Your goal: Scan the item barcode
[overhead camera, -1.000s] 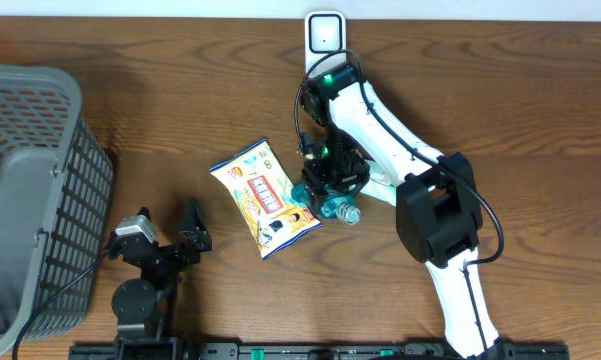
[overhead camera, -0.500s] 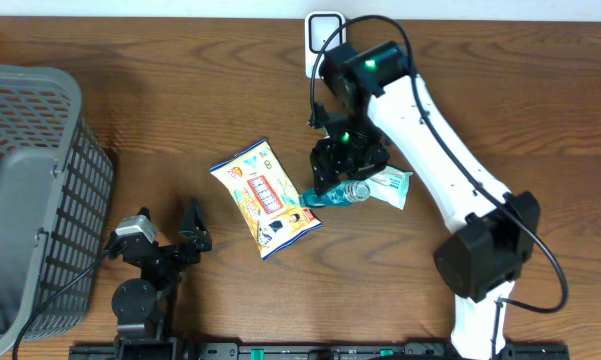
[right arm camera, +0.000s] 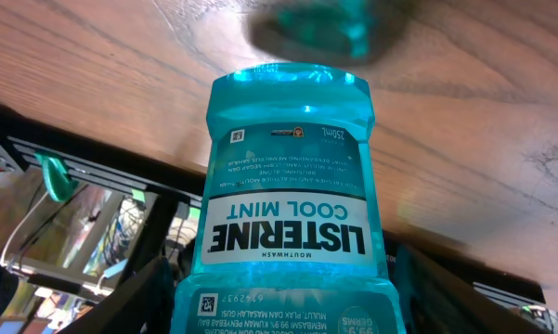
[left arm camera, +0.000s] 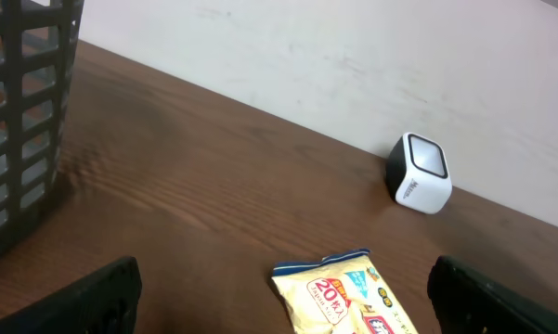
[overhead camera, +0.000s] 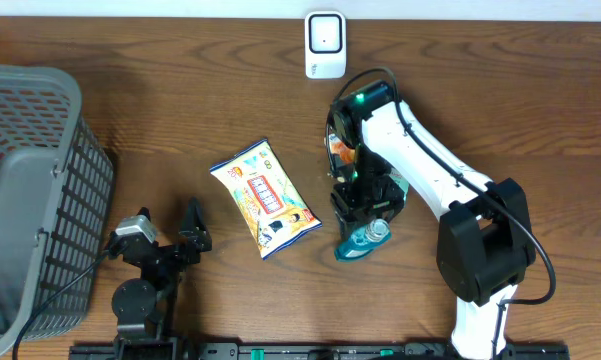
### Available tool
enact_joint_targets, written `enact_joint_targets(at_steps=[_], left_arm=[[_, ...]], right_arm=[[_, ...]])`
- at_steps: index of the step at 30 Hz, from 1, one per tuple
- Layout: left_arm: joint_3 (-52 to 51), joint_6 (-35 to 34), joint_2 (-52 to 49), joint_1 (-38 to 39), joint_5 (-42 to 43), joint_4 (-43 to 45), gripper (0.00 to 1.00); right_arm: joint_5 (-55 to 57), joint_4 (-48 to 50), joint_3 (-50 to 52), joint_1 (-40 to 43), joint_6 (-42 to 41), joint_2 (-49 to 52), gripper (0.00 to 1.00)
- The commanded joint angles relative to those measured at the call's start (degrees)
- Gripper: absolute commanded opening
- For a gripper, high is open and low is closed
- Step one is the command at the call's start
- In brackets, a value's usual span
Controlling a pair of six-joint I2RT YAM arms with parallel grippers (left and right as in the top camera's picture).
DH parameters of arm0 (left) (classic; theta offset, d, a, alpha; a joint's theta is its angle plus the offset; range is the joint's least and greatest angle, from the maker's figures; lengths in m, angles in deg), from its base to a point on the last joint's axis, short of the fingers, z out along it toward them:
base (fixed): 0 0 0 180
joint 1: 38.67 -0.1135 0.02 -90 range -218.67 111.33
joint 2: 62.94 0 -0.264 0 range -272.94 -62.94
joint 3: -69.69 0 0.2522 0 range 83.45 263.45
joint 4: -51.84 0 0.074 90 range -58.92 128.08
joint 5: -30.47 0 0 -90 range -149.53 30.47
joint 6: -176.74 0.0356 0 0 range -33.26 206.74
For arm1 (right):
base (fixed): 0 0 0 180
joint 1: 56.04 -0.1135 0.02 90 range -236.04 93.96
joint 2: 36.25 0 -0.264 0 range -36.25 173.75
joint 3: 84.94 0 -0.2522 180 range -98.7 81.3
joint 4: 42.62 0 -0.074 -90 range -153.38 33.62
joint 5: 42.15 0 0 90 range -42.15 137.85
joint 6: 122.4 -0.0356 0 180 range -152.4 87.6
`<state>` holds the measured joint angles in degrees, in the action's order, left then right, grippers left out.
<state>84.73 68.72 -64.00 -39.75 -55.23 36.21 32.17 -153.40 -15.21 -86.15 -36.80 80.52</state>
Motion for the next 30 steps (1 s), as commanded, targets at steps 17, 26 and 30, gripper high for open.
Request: enact_joint_targets(at_steps=[17, 26, 30], left_arm=[[-1.05, 0.13, 0.44, -0.20, 0.37, -1.73, 0.97], [-1.05, 0.13, 0.44, -0.20, 0.37, -1.73, 0.97], [-1.05, 0.13, 0.44, -0.20, 0.37, -1.73, 0.97]], right_arm=[[2.62, 10.99, -0.11, 1.31, -26.01, -0.42, 0.53], [5.11, 14.34, -0.22, 1.33, -24.94, -0.42, 0.83], [5.09, 13.81, -1.57, 1.42, -21.92, -0.42, 0.99]])
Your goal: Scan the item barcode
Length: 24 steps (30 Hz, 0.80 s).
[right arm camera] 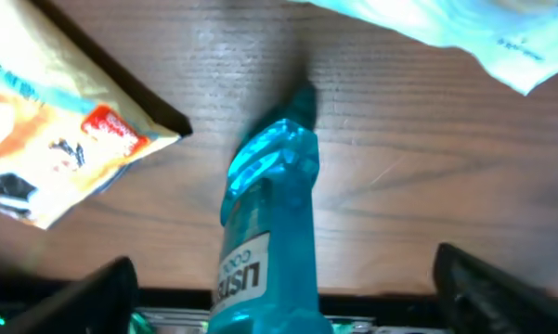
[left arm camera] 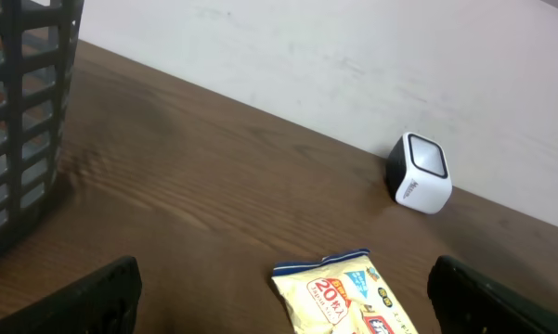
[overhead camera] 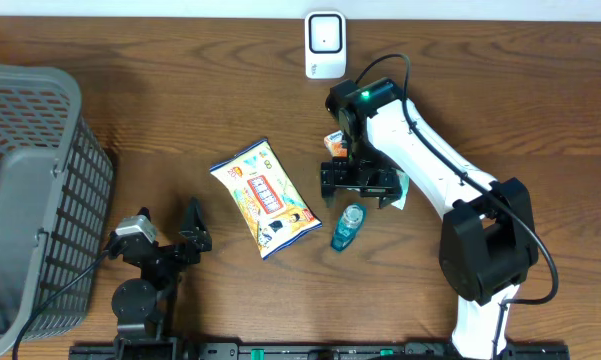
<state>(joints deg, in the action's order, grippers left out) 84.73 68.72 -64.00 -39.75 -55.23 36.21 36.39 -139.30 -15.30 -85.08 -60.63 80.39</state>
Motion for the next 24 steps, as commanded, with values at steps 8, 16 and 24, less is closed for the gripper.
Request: enact_joint_targets(at_steps=[8, 16, 24], left_arm=[[-1.05, 0.13, 0.44, -0.20, 0.37, -1.73, 0.97], [-1.05, 0.13, 0.44, -0.20, 0.37, -1.73, 0.97], [-1.05, 0.13, 0.44, -0.20, 0.37, -1.73, 0.97]], right_arm=[[2.27, -3.82, -10.99, 1.33, 2.56, -0.31, 0.99], [11.96, -14.43, -29.68, 1.97, 2.97, -4.00, 0.99], [11.96, -14.43, -28.28, 2.32, -1.68, -23.30, 0.99]])
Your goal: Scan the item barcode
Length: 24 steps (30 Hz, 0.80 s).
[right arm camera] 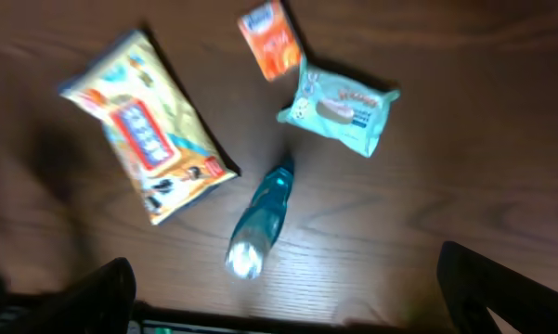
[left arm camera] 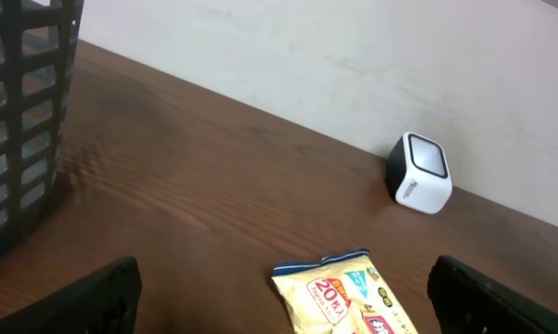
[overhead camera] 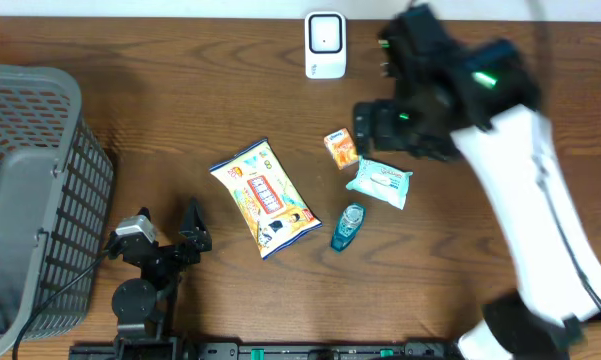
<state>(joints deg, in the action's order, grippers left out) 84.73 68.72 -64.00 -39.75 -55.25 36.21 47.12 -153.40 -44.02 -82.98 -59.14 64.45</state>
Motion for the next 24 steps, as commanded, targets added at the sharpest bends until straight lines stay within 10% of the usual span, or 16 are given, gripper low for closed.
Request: enact_joint_targets(at_steps=[1, 11, 24], left_arm=[[-1.05, 0.13, 0.44, -0.20, 0.39, -1.73, 0.97], [-1.05, 0.13, 0.44, -0.20, 0.39, -1.73, 0.97], [-1.05, 0.13, 0.44, -0.20, 0.39, -1.73, 0.97]], right_arm=[[1.27, -0.33, 1.84, -0.07, -5.09, -9.18, 0.99], [11.13, 1.18, 27.10, -7.15, -30.45, -24.28, 0.99], [11.04, 12.02, 29.00, -9.66, 18.73, -26.58, 0.99]])
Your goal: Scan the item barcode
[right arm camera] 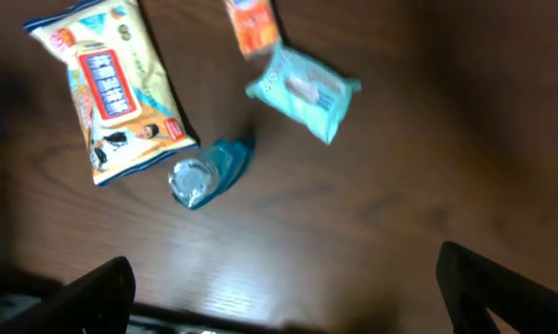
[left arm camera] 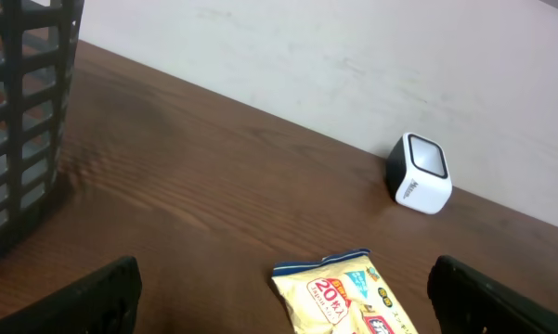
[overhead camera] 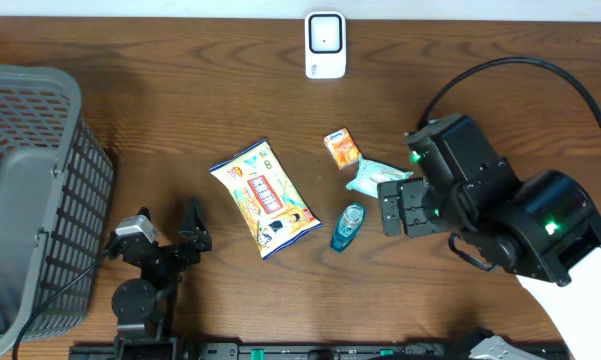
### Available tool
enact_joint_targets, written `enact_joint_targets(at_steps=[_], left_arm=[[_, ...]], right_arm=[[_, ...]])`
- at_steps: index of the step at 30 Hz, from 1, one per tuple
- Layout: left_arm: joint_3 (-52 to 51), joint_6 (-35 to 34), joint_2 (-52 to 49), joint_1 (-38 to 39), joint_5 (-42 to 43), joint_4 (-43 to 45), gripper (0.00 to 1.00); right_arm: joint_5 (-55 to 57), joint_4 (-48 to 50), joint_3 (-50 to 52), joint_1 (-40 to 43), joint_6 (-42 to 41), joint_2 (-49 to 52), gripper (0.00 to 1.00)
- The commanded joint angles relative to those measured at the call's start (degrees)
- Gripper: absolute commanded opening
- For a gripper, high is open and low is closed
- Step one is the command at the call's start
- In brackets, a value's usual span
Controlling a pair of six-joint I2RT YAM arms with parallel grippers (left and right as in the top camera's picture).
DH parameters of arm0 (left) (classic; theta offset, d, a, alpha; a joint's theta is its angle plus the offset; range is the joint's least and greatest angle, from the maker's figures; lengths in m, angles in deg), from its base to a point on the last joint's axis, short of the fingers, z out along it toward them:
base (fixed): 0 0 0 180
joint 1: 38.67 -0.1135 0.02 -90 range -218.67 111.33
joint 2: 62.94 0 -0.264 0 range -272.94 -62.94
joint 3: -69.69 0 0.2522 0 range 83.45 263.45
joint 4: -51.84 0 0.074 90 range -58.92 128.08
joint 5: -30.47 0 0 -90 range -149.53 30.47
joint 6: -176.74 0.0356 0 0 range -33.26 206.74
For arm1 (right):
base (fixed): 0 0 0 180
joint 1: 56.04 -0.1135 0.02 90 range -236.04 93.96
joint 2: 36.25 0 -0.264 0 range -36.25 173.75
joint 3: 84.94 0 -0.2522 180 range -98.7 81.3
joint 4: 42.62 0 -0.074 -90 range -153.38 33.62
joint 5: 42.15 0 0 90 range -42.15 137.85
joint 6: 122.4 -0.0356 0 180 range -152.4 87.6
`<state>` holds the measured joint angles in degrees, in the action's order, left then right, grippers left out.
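The white barcode scanner stands at the table's far edge, also in the left wrist view as a small white cube. A teal mouthwash bottle lies on the wood near a yellow snack bag, a teal packet and a small orange box. My right gripper hangs high over the table right of the bottle, open and empty. My left gripper rests open at the front left, before the snack bag.
A grey mesh basket fills the left side of the table. The right arm's bulky body covers the table's right front in the overhead view.
My right arm has moved from the back right near the scanner to above the right front, beside the teal packet and bottle. The items and the left arm have not moved.
First my right gripper was low around the mouthwash bottle at the table's front. Then it stood open above the bottle, which lay on the wood. Then the arm was raised high near the scanner, empty. Now it hangs right of the items, still empty.
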<state>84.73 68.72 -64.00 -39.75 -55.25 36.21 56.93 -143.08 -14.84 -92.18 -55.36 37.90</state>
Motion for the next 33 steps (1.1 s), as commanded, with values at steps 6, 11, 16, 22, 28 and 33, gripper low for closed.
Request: enact_joint_targets(at_steps=[6, 11, 16, 22, 28, 33], left_arm=[[-1.05, 0.13, 0.44, -0.20, 0.39, -1.73, 0.97], [-1.05, 0.13, 0.44, -0.20, 0.39, -1.73, 0.97], [-1.05, 0.13, 0.44, -0.20, 0.39, -1.73, 0.97], [-1.05, 0.13, 0.44, -0.20, 0.39, -1.73, 0.97], [-1.05, 0.13, 0.44, -0.20, 0.39, -1.73, 0.97], [-1.05, 0.13, 0.44, -0.20, 0.39, -1.73, 0.97]], right_arm=[[-2.12, 4.17, -0.17, -0.44, 27.65, 0.26, 0.99], [-12.31, 6.23, 0.02, -0.44, 25.49, 1.07, 0.93], [-14.34, 4.83, 3.02, -0.70, -5.88, 3.15, 0.19], [-15.52, 7.32, 11.23, -0.79, -10.40, 3.50, 0.52], [-23.41, 12.74, 20.20, -1.09, -11.32, 3.50, 0.01], [-20.65, 12.79, 25.31, -1.09, -15.45, 3.50, 0.01]])
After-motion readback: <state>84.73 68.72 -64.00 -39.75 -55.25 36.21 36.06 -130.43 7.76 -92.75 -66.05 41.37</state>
